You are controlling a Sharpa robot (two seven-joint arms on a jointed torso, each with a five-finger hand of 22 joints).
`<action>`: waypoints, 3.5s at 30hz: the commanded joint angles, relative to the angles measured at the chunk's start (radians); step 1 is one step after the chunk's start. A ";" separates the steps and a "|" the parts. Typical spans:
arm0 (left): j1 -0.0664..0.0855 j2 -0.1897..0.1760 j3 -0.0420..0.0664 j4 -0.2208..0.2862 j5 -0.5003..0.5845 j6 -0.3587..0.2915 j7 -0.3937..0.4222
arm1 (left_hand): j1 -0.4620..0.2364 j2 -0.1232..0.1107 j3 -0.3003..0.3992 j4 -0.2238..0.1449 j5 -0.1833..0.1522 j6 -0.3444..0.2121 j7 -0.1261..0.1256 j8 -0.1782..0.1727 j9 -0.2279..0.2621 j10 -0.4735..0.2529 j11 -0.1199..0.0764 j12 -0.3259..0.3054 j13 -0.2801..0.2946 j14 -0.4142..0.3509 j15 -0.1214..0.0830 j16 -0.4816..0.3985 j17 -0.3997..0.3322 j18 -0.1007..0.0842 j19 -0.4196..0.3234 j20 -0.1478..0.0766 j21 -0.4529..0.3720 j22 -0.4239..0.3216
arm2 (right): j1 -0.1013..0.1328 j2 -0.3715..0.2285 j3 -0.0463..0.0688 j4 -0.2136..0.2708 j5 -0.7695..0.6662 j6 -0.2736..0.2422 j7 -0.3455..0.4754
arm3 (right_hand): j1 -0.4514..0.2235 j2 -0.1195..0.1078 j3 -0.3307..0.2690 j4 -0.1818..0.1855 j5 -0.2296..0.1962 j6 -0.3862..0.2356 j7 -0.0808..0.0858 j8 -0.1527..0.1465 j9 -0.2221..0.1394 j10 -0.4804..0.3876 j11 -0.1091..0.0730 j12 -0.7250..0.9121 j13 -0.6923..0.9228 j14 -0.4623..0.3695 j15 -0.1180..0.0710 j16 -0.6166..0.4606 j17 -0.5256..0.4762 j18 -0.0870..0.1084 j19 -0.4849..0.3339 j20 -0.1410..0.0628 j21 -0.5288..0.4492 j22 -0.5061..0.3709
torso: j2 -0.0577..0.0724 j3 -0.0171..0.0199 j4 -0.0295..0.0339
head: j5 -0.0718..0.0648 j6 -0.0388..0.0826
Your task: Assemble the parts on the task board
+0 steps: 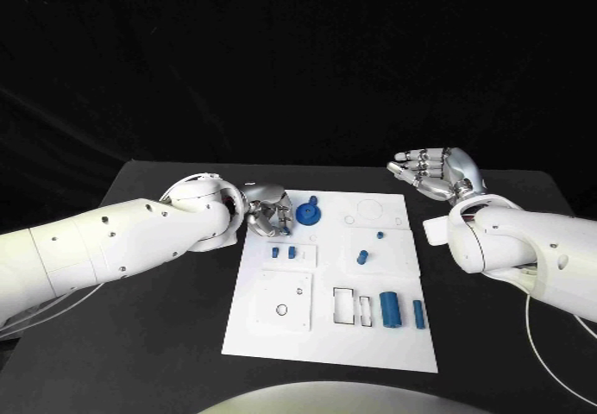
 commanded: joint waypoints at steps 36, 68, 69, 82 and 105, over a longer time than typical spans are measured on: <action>-0.001 0.003 -0.002 0.011 0.013 0.031 -0.002 | -0.005 0.010 -0.003 -0.018 -0.013 0.034 -0.004 -0.003 0.003 0.044 -0.008 -0.016 0.002 0.031 -0.006 0.011 0.028 -0.027 0.044 -0.003 0.030 0.038 | 0.000 0.003 0.000 0.000 -0.012 0.020 0.006 | -0.007 0.005 -0.007 -0.003 -0.004 0.009 0.014 0.001 -0.002 0.007 -0.001 -0.003 0.000 0.005 -0.005 -0.003 -0.004 0.012 0.004 -0.003 0.005 -0.003 | 0.000 0.0001 0.0006 | 0.002 -0.002; -0.001 0.013 -0.002 0.008 0.003 0.051 -0.029 | -0.010 0.012 -0.006 -0.018 -0.016 0.037 -0.005 -0.006 0.003 0.047 -0.009 -0.022 0.003 0.036 -0.008 0.012 0.030 -0.026 0.043 -0.005 0.027 0.035 | -0.002 0.012 0.000 -0.010 0.000 0.046 -0.001 | -0.009 0.008 -0.007 -0.002 -0.004 0.009 0.015 0.000 -0.003 0.007 -0.001 -0.003 0.000 0.004 -0.005 -0.004 -0.006 0.011 0.003 -0.003 0.004 -0.004 | 0.000 0.0004 0.0006 | 0.000 0.001; -0.001 0.013 -0.002 0.008 0.003 0.052 -0.029 | -0.011 0.012 -0.006 -0.018 -0.016 0.036 -0.005 -0.007 0.003 0.047 -0.009 -0.023 0.003 0.036 -0.008 0.011 0.030 -0.026 0.041 -0.006 0.026 0.033 | -0.002 0.012 0.000 -0.010 0.000 0.046 -0.001 | -0.009 0.008 -0.007 -0.002 -0.004 0.009 0.015 0.000 -0.003 0.007 -0.001 -0.003 0.000 0.004 -0.005 -0.004 -0.006 0.011 0.003 -0.003 0.004 -0.004 | 0.000 0.0003 0.0005 | 0.000 0.001; -0.001 0.017 -0.004 0.004 0.010 0.058 -0.019 | -0.013 0.010 -0.002 -0.026 -0.015 0.018 0.001 -0.029 -0.002 0.025 0.001 -0.054 -0.003 -0.006 -0.001 -0.011 -0.036 -0.015 -0.007 -0.002 -0.014 -0.014 | -0.002 0.014 0.000 -0.010 0.000 0.053 -0.005 | -0.010 0.009 -0.007 -0.001 -0.004 0.009 0.015 0.000 -0.003 0.007 -0.001 -0.003 0.000 0.004 -0.005 -0.004 -0.006 0.011 0.003 -0.003 0.004 -0.004 | 0.000 0.0001 0.0001 | -0.001 0.002; -0.001 0.014 -0.004 0.005 0.016 0.017 -0.009 | -0.020 0.002 0.009 -0.033 -0.013 0.007 0.011 -0.056 -0.009 -0.021 0.019 -0.100 -0.009 -0.098 0.015 -0.055 -0.167 -0.004 -0.066 0.011 -0.060 -0.064 | -0.006 0.016 0.000 -0.013 0.000 0.061 -0.011 | -0.011 0.010 -0.008 -0.001 -0.005 0.009 0.015 -0.001 -0.004 0.006 0.000 -0.003 0.000 0.003 -0.004 -0.004 -0.007 0.011 0.002 -0.003 0.003 -0.006 | 0.000 -0.0004 0.0005 | -0.001 0.001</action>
